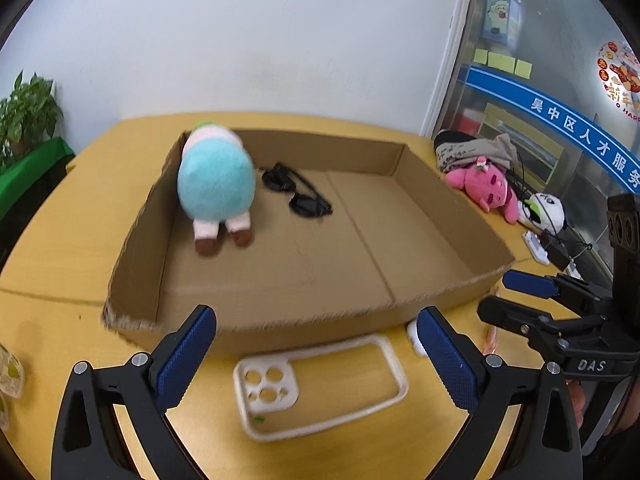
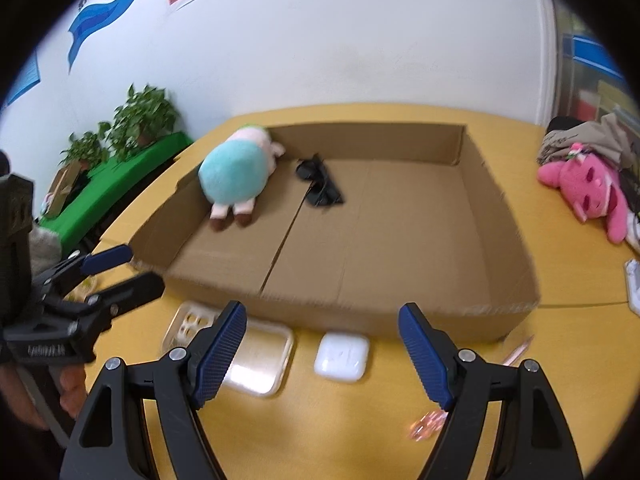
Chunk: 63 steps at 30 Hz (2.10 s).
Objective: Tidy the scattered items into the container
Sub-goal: 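Withdraw both open tools from the box, then close the left tool on the white frame of the clear phone case, then lift the phone case with the left tool and lower it into the box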
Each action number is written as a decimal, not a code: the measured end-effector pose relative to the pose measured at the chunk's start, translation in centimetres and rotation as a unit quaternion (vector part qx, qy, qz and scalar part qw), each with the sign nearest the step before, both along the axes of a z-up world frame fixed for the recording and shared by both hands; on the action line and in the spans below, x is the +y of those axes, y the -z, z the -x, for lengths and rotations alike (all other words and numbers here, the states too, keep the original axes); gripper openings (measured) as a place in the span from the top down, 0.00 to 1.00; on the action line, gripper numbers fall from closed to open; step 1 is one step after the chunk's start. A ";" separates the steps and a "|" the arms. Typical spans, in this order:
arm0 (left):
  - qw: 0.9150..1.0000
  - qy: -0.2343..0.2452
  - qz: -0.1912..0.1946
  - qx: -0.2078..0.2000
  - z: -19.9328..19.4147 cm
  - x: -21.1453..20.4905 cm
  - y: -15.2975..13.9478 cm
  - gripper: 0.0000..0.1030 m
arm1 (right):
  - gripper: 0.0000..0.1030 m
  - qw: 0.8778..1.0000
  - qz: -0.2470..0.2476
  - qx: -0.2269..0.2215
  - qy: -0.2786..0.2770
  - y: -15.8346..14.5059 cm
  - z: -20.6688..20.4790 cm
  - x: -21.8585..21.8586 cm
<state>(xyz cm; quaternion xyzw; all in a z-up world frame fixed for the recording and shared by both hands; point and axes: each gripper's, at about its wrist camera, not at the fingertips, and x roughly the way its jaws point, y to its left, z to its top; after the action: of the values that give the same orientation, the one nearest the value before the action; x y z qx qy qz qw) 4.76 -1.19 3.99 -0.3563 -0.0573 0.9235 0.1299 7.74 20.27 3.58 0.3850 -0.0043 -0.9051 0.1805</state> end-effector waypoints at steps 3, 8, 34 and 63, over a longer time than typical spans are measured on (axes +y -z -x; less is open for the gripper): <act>1.000 -0.007 -0.004 -0.022 -0.4 -1.2 1.8 0.01 | 0.24 0.999 0.009 -0.028 -0.020 2.0 -0.7 -1.0; 0.998 -0.011 -0.016 -0.060 -0.4 -2.7 4.2 0.07 | 0.24 0.996 0.011 -0.077 -0.045 5.3 -0.6 -3.1; 0.992 -0.042 0.011 -0.117 -0.7 -3.4 7.4 0.93 | 0.94 0.996 -0.065 -0.060 -0.014 8.3 -0.7 -5.8; 0.998 -0.037 0.034 0.040 7.1 -4.5 -10.5 0.92 | 0.94 0.997 0.014 0.070 -0.011 -8.9 8.3 -4.8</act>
<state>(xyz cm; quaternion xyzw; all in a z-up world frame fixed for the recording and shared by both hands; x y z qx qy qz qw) -2.34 -5.70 14.54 -0.3208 -0.0339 0.9427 0.0857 -0.54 15.48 12.43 0.3182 0.0003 -0.9276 0.1959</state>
